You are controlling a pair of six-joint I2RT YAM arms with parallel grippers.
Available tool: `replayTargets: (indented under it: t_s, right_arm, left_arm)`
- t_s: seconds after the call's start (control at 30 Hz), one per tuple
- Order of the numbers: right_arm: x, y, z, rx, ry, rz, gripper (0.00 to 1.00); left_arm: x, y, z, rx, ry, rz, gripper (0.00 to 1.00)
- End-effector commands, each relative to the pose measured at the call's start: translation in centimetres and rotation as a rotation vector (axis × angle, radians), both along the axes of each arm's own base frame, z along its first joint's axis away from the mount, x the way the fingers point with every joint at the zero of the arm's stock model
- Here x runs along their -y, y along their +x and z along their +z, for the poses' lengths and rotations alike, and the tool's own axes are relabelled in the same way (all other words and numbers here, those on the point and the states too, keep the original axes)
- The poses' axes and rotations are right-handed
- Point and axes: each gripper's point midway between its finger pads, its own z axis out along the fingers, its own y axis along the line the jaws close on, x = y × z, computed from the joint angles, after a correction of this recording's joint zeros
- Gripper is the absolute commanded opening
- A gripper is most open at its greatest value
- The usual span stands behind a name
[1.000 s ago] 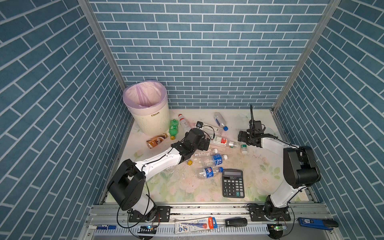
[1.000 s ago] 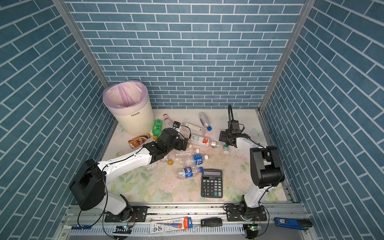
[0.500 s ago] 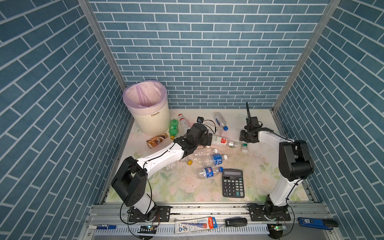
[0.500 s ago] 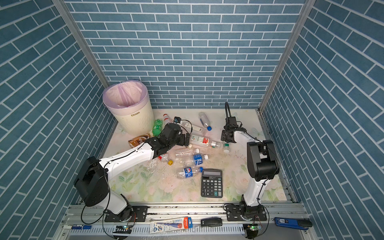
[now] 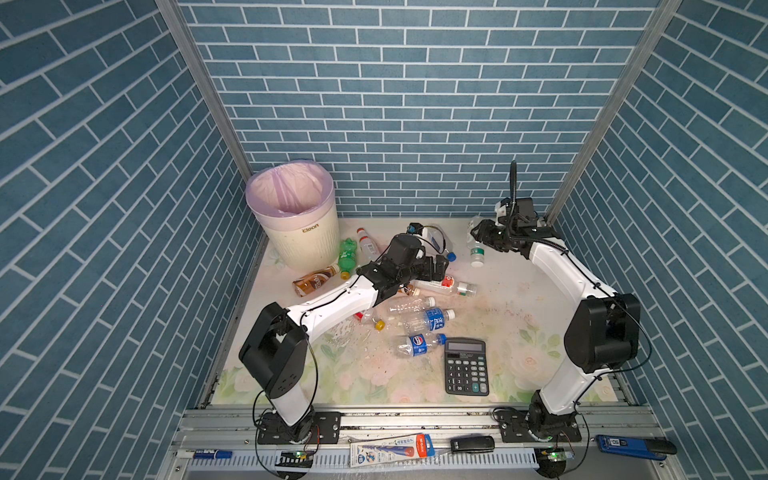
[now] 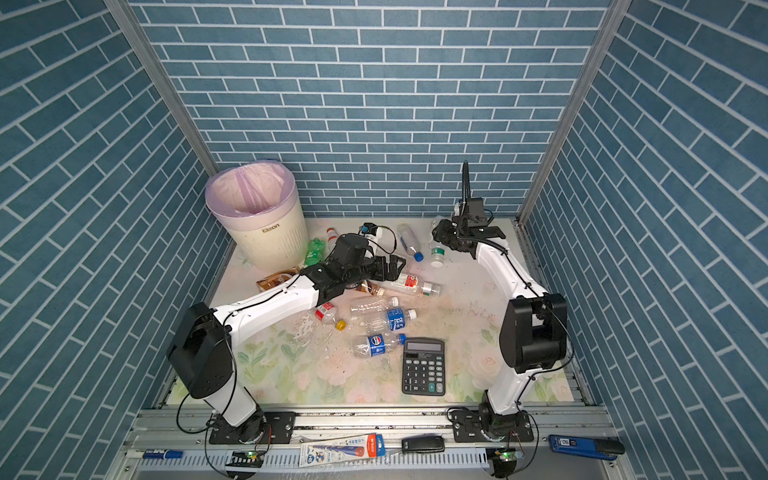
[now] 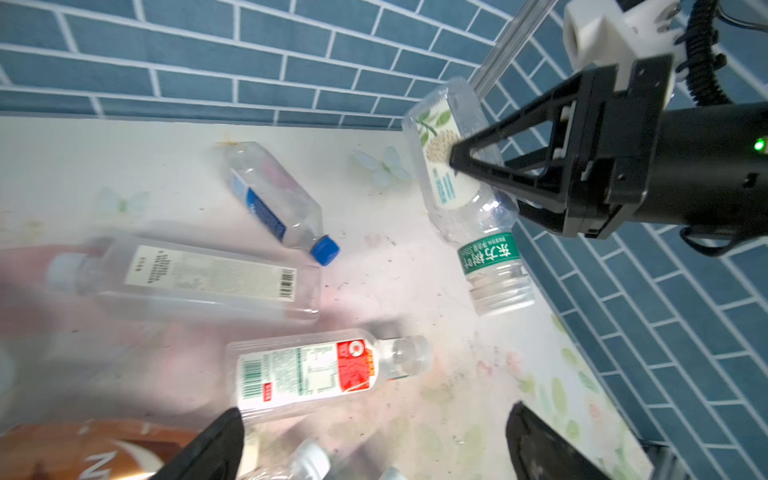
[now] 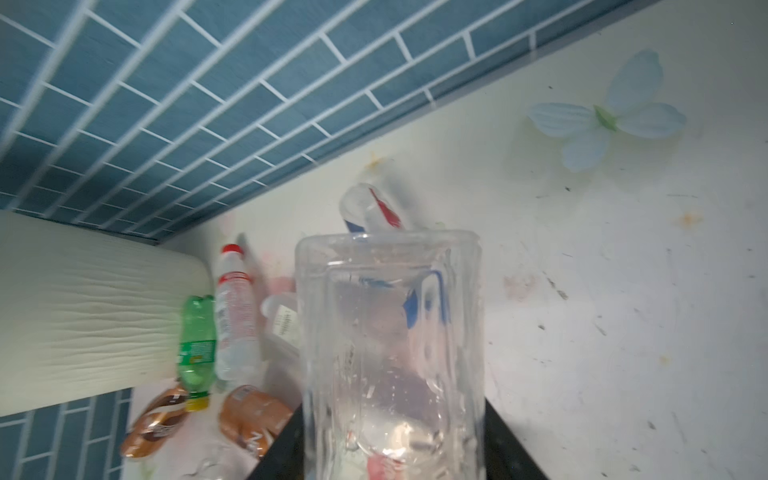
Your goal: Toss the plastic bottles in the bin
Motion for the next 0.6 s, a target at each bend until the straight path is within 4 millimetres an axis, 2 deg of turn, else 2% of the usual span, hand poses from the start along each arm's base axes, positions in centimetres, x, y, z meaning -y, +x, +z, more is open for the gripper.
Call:
replayTargets:
  t_s: [0.0,0.17,0.27,0.43,0.57]
  right_arm:
    - [-2.0,-0.4,5.5,0.056,0.171,0.013,0.47]
    - [-3.4,-0.2,7.3,0.083,0.216,0.036,0.47]
    - [-4.0,0.1,8.4,0.107,0.234,0.045,0.47]
    - [-4.9,0.2,8.8,0.121,0.246,0.052,0.46]
    - [-5.8,0.3,8.7,0.127,0.276,0.065,0.46]
  left_arm:
    - [2.7,0.0,2.5,-0.029,-0.171,-0.057,0.99]
    - [4.0,1.0,3.7,-0.039,-0.259,-0.047,0.99]
    - [4.6,1.3,3.6,-0.069,-0.257,-0.048,0.99]
    - [5.2,1.7,4.1,-0.073,-0.281,-0.056,0.97]
    - [5.5,2.1,3.2,-0.114,-0.251,-0.045,0.92]
